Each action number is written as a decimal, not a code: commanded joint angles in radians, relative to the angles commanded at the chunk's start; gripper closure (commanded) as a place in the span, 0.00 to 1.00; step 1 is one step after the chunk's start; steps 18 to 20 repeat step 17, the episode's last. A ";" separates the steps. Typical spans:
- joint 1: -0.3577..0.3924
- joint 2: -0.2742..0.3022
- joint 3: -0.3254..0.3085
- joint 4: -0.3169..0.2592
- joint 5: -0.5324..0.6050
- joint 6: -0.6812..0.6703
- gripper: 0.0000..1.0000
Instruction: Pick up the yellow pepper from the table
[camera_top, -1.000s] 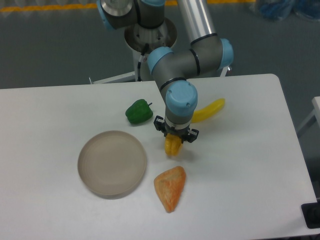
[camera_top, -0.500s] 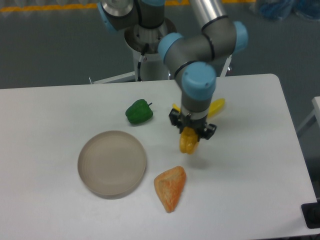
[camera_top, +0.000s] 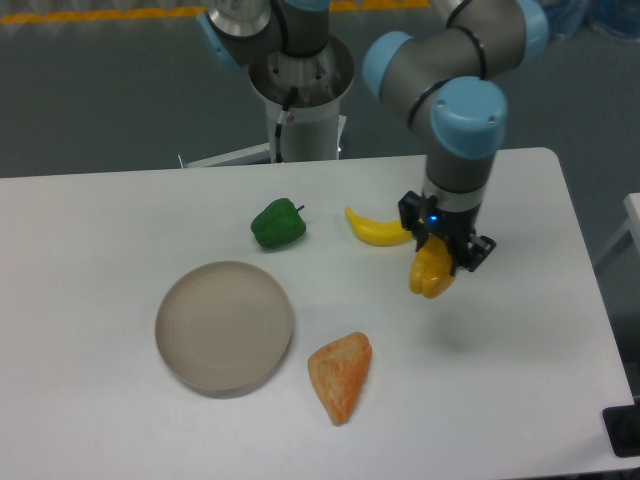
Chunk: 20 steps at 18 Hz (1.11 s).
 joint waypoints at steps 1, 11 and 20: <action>0.015 -0.006 0.005 0.002 -0.021 0.047 0.61; 0.049 -0.071 0.062 -0.002 -0.009 0.125 0.62; 0.051 -0.071 0.058 0.002 -0.003 0.151 0.62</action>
